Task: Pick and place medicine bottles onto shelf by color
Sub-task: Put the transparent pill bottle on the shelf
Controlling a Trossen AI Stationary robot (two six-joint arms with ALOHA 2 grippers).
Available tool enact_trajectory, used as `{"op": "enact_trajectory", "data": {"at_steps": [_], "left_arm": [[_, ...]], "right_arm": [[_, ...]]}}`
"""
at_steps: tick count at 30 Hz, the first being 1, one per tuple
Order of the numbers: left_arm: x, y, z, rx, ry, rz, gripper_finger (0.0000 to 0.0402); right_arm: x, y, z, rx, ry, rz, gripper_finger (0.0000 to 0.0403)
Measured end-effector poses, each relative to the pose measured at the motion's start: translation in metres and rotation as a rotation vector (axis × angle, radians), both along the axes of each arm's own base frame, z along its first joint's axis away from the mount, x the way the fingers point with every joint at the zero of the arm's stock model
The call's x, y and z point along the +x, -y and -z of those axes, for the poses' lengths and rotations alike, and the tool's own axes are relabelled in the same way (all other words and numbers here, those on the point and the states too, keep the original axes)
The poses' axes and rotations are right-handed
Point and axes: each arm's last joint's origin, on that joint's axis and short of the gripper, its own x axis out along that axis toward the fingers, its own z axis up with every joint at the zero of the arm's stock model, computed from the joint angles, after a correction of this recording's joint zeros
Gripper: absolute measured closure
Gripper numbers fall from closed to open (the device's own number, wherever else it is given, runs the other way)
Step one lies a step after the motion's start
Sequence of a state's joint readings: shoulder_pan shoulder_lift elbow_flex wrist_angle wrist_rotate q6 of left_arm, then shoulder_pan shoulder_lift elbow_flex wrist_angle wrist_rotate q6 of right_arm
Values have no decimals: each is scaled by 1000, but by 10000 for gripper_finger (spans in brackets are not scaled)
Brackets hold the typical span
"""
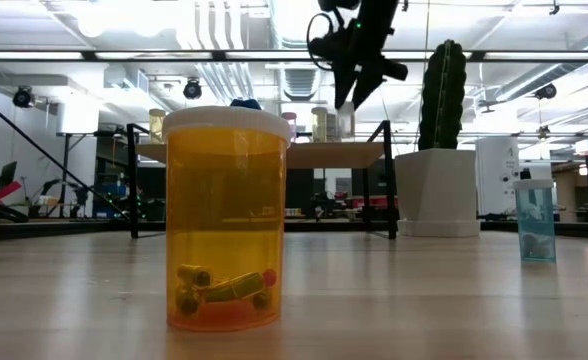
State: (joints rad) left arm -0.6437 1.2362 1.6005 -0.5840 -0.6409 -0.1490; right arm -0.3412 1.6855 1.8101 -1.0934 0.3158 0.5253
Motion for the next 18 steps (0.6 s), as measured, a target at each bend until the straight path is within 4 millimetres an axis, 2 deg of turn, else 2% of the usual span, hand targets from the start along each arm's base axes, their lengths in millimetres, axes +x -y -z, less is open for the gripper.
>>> {"op": "enact_trajectory", "data": {"at_steps": [7,18], "left_arm": [[0,0,0,0,0,0,237],[0,0,0,-1,1,0,237]], "right_arm": [[1,1,17,-4,-35,2,266],[3,2,26,-20,-37,3,263]]}}
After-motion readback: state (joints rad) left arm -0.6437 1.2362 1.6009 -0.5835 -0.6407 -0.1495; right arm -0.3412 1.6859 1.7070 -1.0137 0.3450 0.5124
